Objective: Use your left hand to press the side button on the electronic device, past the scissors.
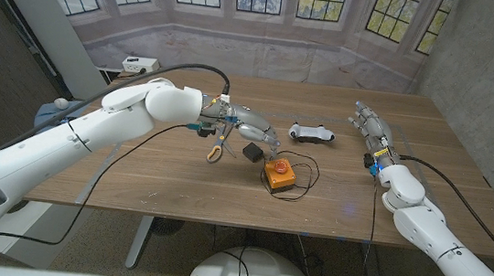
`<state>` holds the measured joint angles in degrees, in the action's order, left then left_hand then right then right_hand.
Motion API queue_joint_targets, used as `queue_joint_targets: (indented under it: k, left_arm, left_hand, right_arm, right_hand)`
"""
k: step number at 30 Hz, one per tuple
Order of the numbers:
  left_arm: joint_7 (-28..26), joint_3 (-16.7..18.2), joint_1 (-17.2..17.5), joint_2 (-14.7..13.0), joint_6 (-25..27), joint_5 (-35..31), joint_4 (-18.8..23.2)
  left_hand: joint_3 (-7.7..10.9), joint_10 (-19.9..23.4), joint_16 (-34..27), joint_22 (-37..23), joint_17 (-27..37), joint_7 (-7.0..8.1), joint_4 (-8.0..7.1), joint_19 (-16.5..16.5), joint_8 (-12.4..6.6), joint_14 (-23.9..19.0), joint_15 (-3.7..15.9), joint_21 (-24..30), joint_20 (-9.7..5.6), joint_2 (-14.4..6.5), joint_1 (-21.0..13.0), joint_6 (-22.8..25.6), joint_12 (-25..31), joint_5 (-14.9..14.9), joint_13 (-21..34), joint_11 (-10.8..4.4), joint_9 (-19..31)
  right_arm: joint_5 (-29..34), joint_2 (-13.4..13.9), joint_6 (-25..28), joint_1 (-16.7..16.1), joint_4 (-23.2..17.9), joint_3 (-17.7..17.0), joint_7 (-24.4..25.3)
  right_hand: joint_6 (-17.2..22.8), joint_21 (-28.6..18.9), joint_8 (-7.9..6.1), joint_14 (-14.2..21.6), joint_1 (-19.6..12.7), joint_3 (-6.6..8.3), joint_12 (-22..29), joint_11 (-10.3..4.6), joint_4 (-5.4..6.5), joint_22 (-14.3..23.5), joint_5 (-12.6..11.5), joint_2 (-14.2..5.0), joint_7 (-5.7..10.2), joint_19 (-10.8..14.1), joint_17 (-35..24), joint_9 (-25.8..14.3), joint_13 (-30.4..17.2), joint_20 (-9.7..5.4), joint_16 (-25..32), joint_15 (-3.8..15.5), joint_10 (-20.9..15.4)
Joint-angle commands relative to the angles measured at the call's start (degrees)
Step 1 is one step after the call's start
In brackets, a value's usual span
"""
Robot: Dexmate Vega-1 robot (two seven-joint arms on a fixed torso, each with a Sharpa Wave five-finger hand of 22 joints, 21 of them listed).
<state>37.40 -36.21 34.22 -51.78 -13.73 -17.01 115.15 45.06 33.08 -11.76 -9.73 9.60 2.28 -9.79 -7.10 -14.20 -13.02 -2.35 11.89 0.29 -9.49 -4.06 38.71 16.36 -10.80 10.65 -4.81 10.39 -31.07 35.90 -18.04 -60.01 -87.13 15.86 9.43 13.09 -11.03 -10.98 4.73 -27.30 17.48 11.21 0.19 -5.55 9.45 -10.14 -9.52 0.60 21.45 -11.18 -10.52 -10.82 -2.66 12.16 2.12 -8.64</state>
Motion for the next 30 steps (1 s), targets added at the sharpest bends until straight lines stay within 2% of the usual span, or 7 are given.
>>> queue_joint_targets:
  k: [1, 14, 23, 25, 30]
  left_arm:
    - [1.03, -1.47, -1.92, 1.56, -1.19, -0.19, -2.29]
    - [2.18, -3.06, -3.78, 3.31, -2.88, 0.43, -5.13]
    - [2.64, -3.67, -3.99, 3.83, -2.47, 0.71, -5.46]
    - [2.78, -3.79, -3.99, 3.86, -2.22, 0.64, -5.30]
    - [2.54, -3.79, -3.85, 3.89, -1.49, 0.25, -4.81]
  left_hand:
    - [0.28, 1.03, 0.18, -0.24, 0.03, -0.18, 0.13, -0.76, -0.08, -0.75, 0.62, 0.16, -0.54, -0.06, 0.65, 1.19, 0.34, 0.13, 0.09, 0.05, 0.01]
    - [0.48, 3.54, 0.28, -0.24, 0.05, -0.25, 0.03, -1.07, -0.01, -1.85, 1.29, 0.00, -1.00, 0.00, 1.26, 3.55, 0.26, 0.21, 0.04, -0.51, 0.00]
    - [0.60, 4.58, 0.40, -0.24, 0.05, -0.40, 0.01, -1.12, 0.16, -2.25, 1.42, -0.11, -1.11, 0.01, 1.52, 4.43, 0.10, 0.23, 0.03, -0.38, 0.01]
    - [0.64, 4.99, 0.42, -0.24, 0.06, -0.31, 0.00, -1.14, 0.25, -2.42, 1.53, -0.14, -1.17, 0.01, 1.63, 4.68, 0.04, 0.24, 0.02, -0.77, 0.01]
    - [0.70, 5.87, 0.51, -0.24, 0.07, -0.61, -0.05, -1.17, 0.38, -2.53, 1.58, -0.19, -1.27, -0.02, 1.78, 5.07, 0.05, 0.26, 0.02, -0.44, 0.03]
  right_arm:
    - [-0.16, -0.15, -0.68, -0.82, 0.15, -0.45, 0.45]
    - [-0.27, -0.25, -0.45, -0.78, 0.32, -0.60, 0.68]
    - [-0.40, -0.14, -0.49, -0.79, 0.53, -0.71, 0.50]
    - [-0.49, -0.14, -0.65, -0.82, 0.62, -0.78, 0.39]
    - [-0.68, -0.19, -1.01, -0.94, 0.92, -0.89, 0.15]
  right_hand:
    - [0.01, 0.18, 0.06, -0.05, -0.38, 0.06, -0.03, 0.10, -0.38, 0.20, -0.30, 0.49, -0.06, 0.18, -0.10, -0.14, -0.25, -1.62, -0.23, 0.76, -0.06]
    - [0.00, 0.18, 0.05, -0.10, -0.37, 0.06, -0.06, 0.12, -0.55, 0.20, -0.28, 0.48, -0.08, 0.16, -0.11, -0.15, -0.25, -1.63, -0.25, 0.73, 0.06]
    - [-0.03, 0.17, 0.06, -0.09, -0.32, 0.05, -0.05, 0.20, -0.62, 0.21, -0.27, 0.46, -0.10, 0.15, -0.13, -0.15, -0.25, -1.62, -0.24, 0.71, 0.08]
    - [-0.03, 0.18, 0.06, -0.09, -0.32, 0.05, -0.04, 0.26, -0.64, 0.21, -0.27, 0.46, -0.08, 0.14, -0.14, -0.15, -0.25, -1.59, -0.24, 0.72, 0.06]
    - [-0.04, 0.18, 0.05, -0.09, -0.29, 0.05, -0.02, 0.23, -0.66, 0.21, -0.26, 0.45, -0.06, 0.11, -0.15, -0.15, -0.25, -1.64, -0.23, 0.74, 0.01]
